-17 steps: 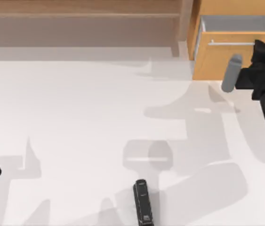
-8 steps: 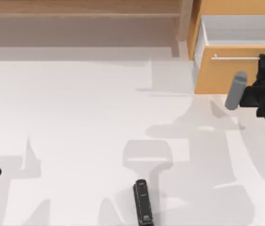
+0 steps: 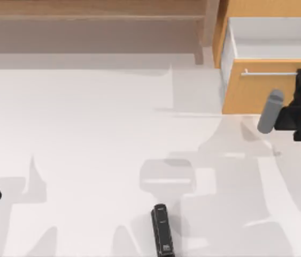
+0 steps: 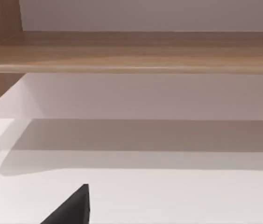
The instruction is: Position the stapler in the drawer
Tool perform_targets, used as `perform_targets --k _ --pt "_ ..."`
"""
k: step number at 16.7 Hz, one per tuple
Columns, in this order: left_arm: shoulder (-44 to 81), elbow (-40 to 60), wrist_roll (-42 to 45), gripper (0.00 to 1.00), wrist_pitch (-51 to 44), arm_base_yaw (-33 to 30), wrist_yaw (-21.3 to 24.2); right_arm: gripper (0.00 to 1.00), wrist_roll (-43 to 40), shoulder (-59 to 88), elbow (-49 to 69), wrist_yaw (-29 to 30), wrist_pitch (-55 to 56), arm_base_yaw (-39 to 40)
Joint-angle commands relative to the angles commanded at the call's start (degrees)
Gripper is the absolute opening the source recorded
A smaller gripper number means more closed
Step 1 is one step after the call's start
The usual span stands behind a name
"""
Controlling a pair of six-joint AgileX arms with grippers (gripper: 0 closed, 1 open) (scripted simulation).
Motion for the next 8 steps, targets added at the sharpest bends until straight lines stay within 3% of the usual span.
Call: perform_targets --k 8 --pt "0.0 0.0 0.0 1.0 0.0 0.0 0.0 0.0 0.14 -3.66 -13.69 4.06 9.75 4.02"
